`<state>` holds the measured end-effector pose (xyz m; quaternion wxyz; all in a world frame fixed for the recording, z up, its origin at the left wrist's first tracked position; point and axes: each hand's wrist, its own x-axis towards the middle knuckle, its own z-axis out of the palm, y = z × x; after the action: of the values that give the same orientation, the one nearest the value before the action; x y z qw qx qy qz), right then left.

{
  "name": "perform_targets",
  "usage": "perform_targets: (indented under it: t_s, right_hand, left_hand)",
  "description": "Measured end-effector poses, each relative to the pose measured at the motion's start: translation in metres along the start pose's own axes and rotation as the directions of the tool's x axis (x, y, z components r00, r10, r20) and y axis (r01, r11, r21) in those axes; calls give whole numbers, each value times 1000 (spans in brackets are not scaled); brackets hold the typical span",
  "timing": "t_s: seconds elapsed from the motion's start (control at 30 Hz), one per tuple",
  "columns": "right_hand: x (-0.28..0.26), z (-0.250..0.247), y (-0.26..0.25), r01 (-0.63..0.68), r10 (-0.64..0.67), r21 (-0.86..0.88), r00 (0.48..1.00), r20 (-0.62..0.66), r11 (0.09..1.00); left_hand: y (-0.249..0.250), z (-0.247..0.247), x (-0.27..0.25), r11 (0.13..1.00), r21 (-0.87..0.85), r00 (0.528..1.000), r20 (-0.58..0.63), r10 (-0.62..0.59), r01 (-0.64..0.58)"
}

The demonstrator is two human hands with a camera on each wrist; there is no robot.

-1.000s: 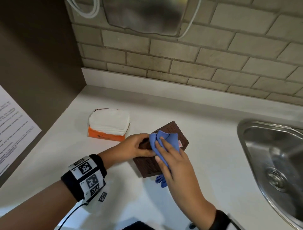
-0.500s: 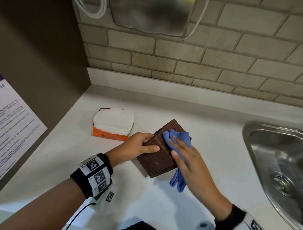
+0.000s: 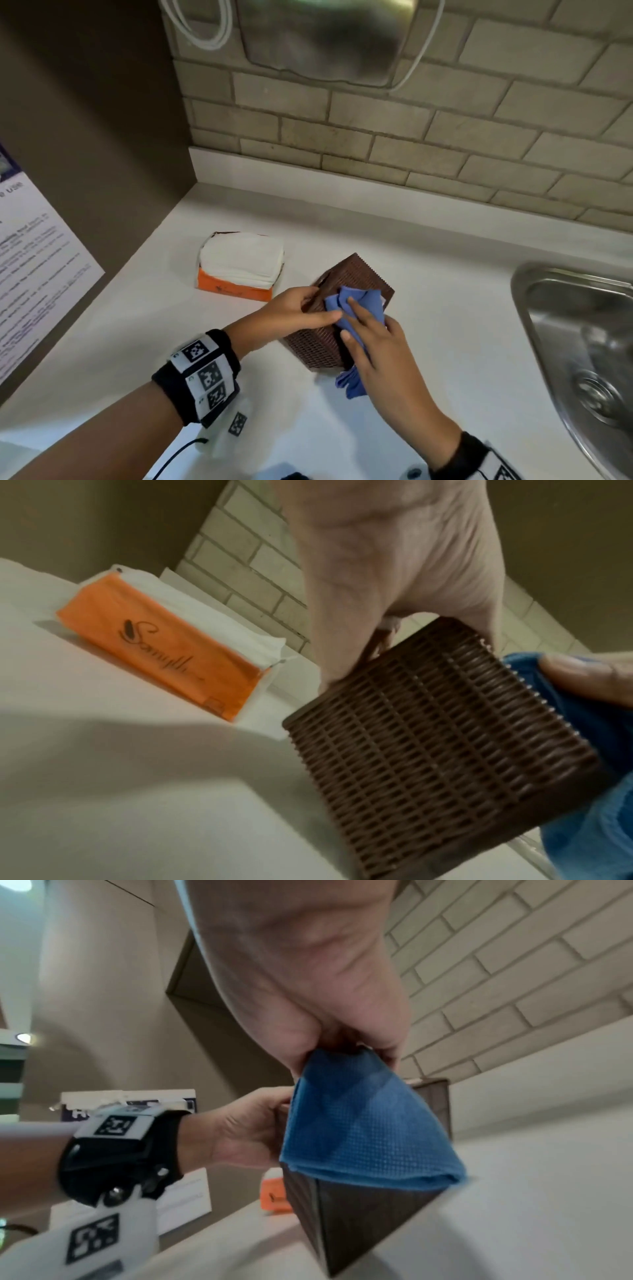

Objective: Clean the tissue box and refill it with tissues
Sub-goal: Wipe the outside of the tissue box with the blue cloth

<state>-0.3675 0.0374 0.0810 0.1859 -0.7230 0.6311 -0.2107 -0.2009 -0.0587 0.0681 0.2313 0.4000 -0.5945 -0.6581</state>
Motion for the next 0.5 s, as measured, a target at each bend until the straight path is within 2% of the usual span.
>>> perform_targets:
  t_s: [0.1, 0.23, 0.3, 0.37, 0.47, 0.5]
  right_hand:
    - [10, -1, 15, -29, 28, -21, 998, -55, 999]
    - [29, -6, 34, -106, 97, -58, 985, -143, 993]
    - [24, 0, 29, -84, 66, -115, 987, -146, 990]
    - [13, 9, 19, -42, 19, -170, 991, -130, 985]
    - [8, 10, 13, -19, -4, -200, 993, -115, 980]
    - [10, 6, 14, -30, 10, -184, 994, -111, 982]
  left_hand:
    - [-2, -5, -3, 995, -88, 999, 39, -36, 39]
    - [-1, -7, 2, 996, -52, 997, 35, -75, 76]
    - [0, -8, 6, 997, -17, 997, 10, -79, 79]
    - [4, -3, 10, 995, 88, 998, -47, -49, 53]
    - [12, 7, 16, 928, 371, 985, -169, 17, 48]
    - [13, 9, 16, 922, 385, 984, -174, 31, 39]
